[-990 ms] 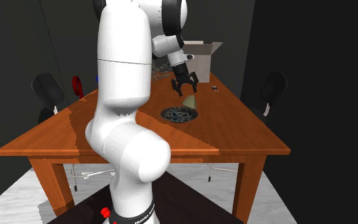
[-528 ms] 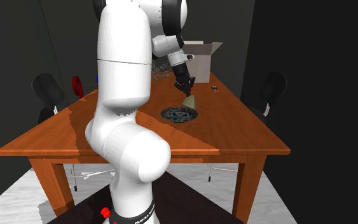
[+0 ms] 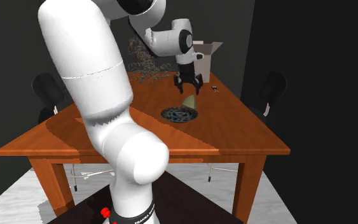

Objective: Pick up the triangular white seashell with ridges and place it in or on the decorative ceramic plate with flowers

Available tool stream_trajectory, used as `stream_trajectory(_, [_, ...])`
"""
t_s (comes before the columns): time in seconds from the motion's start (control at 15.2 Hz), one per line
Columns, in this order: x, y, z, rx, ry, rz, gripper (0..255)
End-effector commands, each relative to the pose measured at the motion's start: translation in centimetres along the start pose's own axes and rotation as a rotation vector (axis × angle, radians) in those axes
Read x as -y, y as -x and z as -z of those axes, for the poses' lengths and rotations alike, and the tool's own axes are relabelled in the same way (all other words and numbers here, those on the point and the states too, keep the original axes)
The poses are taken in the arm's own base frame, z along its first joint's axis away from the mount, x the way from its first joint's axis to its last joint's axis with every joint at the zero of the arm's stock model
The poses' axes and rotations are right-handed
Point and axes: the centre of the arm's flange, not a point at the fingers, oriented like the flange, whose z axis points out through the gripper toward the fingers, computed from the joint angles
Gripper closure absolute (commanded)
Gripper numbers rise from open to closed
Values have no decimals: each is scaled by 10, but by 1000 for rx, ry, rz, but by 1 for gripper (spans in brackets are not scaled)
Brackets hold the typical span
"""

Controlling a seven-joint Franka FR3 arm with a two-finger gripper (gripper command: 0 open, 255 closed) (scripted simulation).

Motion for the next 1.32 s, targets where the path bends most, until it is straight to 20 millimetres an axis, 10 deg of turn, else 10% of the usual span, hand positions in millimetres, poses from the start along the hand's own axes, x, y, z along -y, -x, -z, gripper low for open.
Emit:
stream_trajectory(0.0, [-54,43,6,-209,-231,14,0])
stream_trajectory(0.13, [-95,75,-7,-347,-409,27,0])
stream_trajectory(1.12, [-79,62,-41,-347,-409,27,0])
stream_trajectory(1.19, [-79,62,-41,-347,-409,27,255])
stream_trajectory(1.25, [-79,62,-41,-347,-409,27,255])
